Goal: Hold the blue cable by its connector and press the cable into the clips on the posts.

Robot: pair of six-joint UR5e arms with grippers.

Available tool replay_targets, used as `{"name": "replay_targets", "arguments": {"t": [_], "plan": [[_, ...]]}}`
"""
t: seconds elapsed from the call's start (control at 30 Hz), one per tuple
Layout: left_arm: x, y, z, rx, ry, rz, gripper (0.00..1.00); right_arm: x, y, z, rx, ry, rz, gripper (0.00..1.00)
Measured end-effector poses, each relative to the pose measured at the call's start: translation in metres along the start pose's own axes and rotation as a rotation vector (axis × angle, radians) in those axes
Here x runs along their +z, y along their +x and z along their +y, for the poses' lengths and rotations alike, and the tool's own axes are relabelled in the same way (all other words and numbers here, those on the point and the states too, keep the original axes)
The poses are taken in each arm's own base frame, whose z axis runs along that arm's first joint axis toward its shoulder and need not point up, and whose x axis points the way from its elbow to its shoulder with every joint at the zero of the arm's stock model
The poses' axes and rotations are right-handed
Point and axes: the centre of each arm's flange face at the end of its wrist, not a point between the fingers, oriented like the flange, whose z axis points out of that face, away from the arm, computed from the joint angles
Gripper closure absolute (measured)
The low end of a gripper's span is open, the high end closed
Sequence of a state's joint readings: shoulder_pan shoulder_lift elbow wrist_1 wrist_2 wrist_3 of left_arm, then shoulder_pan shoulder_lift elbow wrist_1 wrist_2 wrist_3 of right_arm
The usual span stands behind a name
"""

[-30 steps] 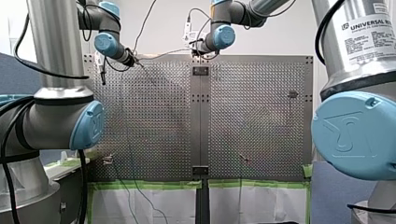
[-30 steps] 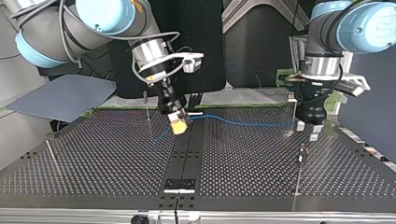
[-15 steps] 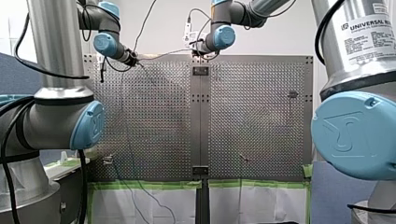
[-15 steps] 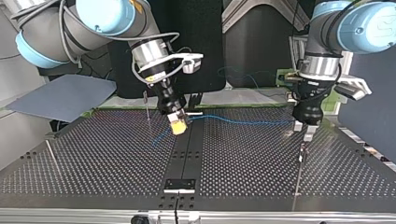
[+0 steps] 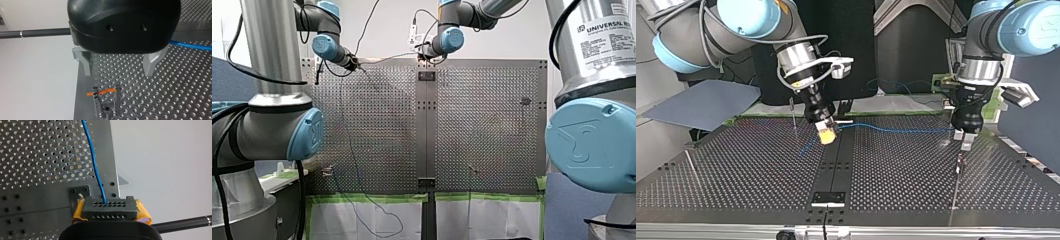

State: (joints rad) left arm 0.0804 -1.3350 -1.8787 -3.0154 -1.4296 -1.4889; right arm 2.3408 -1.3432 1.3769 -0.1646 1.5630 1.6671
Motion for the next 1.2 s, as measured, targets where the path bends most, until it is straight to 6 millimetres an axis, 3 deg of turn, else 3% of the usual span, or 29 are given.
{"name": "replay_targets", "arguments": {"t": [0.33,0.93,1.2], "plan": [[-0.003,0.004,-0.012,0.031,0.035,0.024,0.02,0.000,0.000,0.000,-0.001,0.000,-0.001,1.00],[-0.031,0.010,-0.078,-0.129,0.252,0.118,0.02,0.001,-0.001,0.001,0.000,-0.003,0.000,1.00],[-0.045,0.027,-0.111,-0.201,0.385,0.151,0.02,0.001,-0.001,0.001,0.000,-0.003,0.000,1.00]]}}
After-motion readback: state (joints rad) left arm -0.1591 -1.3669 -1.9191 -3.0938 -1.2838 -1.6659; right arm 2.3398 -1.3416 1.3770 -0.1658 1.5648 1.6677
